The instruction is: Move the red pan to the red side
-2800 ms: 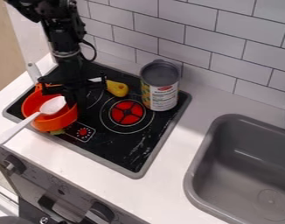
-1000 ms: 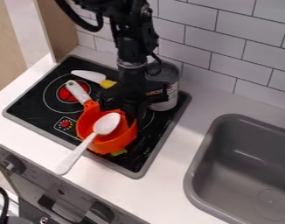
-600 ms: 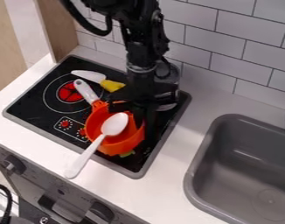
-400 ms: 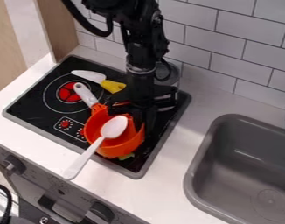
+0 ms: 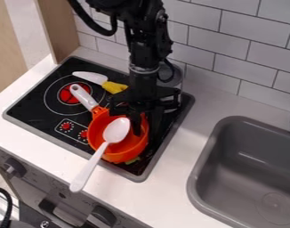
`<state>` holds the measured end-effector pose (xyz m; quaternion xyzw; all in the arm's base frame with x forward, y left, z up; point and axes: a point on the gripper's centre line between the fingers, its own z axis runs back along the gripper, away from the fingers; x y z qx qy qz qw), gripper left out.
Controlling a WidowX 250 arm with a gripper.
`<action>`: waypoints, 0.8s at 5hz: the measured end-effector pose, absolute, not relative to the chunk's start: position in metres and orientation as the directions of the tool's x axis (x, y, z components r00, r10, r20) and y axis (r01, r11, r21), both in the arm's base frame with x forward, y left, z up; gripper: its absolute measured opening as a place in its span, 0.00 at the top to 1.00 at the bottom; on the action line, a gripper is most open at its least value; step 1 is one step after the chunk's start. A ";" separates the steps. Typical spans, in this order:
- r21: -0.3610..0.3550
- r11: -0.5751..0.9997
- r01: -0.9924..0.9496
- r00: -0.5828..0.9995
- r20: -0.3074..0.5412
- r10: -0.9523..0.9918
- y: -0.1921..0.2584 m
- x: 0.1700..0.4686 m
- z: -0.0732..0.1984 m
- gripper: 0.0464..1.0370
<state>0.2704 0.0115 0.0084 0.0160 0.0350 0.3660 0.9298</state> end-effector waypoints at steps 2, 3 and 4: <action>0.057 0.730 -0.681 0.728 -0.052 0.684 0.012 0.271 0.010 0.09; 0.050 0.738 -0.673 0.736 -0.060 0.674 0.010 0.271 0.010 0.04; 0.004 0.748 -0.664 0.747 -0.045 0.663 0.011 0.273 0.027 0.04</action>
